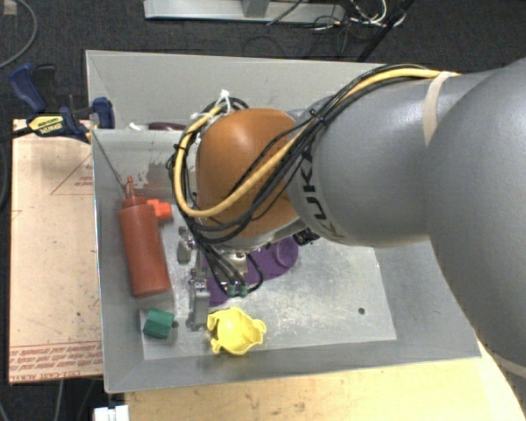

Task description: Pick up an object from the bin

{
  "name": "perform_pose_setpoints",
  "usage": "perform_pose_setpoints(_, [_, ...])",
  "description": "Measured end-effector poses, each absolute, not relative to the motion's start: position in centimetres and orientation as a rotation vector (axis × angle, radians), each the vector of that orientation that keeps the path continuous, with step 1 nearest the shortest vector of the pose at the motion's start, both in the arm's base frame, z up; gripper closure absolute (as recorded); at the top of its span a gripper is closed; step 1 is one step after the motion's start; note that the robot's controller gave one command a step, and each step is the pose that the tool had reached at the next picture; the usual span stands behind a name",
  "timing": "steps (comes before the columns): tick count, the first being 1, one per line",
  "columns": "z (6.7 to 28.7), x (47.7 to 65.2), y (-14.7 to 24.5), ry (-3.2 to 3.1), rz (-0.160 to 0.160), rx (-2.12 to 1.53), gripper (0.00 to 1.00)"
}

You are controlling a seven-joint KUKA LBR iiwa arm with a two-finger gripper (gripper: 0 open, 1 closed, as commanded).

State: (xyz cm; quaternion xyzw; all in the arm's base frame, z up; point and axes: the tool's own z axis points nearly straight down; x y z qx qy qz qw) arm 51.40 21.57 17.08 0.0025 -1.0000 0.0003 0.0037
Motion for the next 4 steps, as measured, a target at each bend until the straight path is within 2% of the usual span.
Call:
perform_pose_setpoints(1, [17.5,51.6,21.5,-3.141,-0.002,0.001,0.00])
perform_pose_setpoints(2, [16.3,51.4,20.4,-3.145,-0.008,0.124,0.00])
perform_pose_setpoints(3, [7.2,51.4,11.3,-3.139,-0.003,-0.072,1.00])
perform_pose_setpoints(4, [7.2,51.4,11.3,-3.139,-0.004,-0.072,0.00])
